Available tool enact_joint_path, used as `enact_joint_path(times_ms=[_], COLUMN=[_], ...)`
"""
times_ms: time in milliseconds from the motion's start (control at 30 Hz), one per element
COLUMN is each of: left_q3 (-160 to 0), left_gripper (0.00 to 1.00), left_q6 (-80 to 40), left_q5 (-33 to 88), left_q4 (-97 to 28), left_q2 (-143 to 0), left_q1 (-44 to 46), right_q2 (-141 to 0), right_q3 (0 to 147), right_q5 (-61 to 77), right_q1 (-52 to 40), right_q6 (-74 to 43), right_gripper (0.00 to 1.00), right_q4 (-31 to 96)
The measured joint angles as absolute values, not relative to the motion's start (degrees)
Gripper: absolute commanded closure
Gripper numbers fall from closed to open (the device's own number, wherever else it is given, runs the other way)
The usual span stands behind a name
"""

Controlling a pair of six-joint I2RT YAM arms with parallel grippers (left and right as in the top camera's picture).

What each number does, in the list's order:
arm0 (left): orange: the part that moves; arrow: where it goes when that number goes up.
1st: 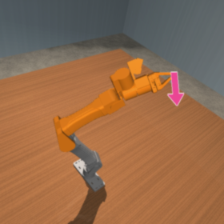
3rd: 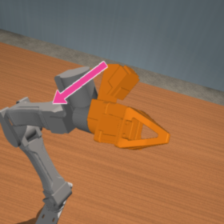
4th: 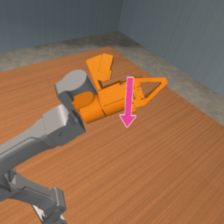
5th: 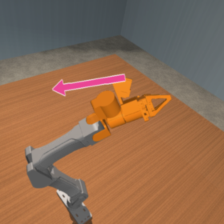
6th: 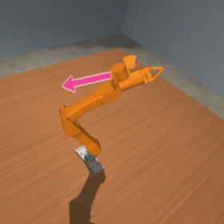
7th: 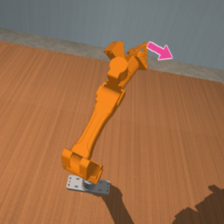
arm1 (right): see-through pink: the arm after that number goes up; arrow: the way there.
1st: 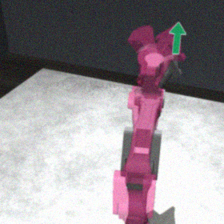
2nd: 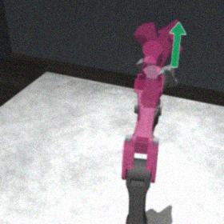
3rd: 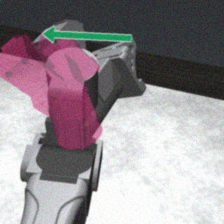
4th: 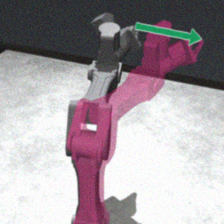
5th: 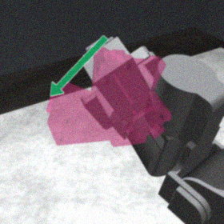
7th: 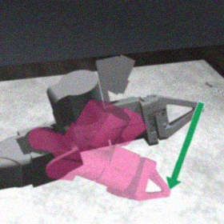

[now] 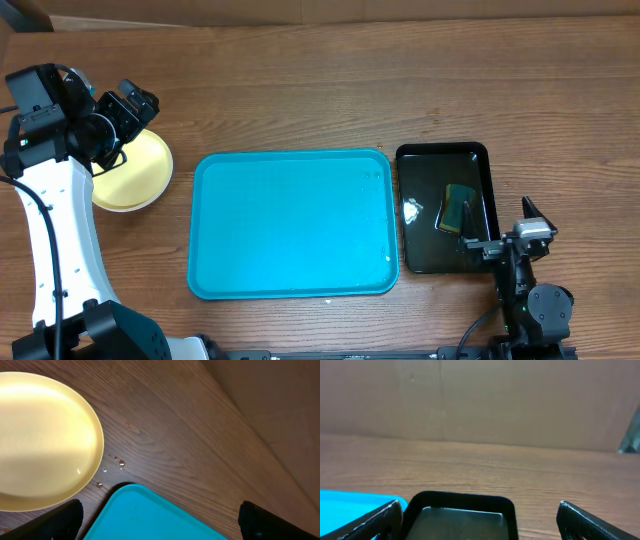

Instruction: Clean dirty plates on tray and stack at the side

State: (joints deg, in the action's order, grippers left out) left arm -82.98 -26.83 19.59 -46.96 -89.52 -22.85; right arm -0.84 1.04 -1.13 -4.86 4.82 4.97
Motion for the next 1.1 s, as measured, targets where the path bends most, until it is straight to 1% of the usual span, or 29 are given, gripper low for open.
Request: enact_joint_path(times_ms=[300,1100], left_q3=[-83.0,-83.0], left_gripper=[0.0,0.0], left_q6=[-26.8,-26.8], left_q5=[19.6,19.6], left_q4=[-47.0,-47.0], left_q2=[-89.5,-89.5], left_q1=[-22.9,-22.9], right_q2=[-0.8,-0.8], right_q3=[1.0,1.0], right_q5=[-2.0,-2.2], right_q1=[-4.9,-4.9], right_q6=[2.2,1.7], right_gripper=[0.0,0.0], right_q4=[5.0,4.9])
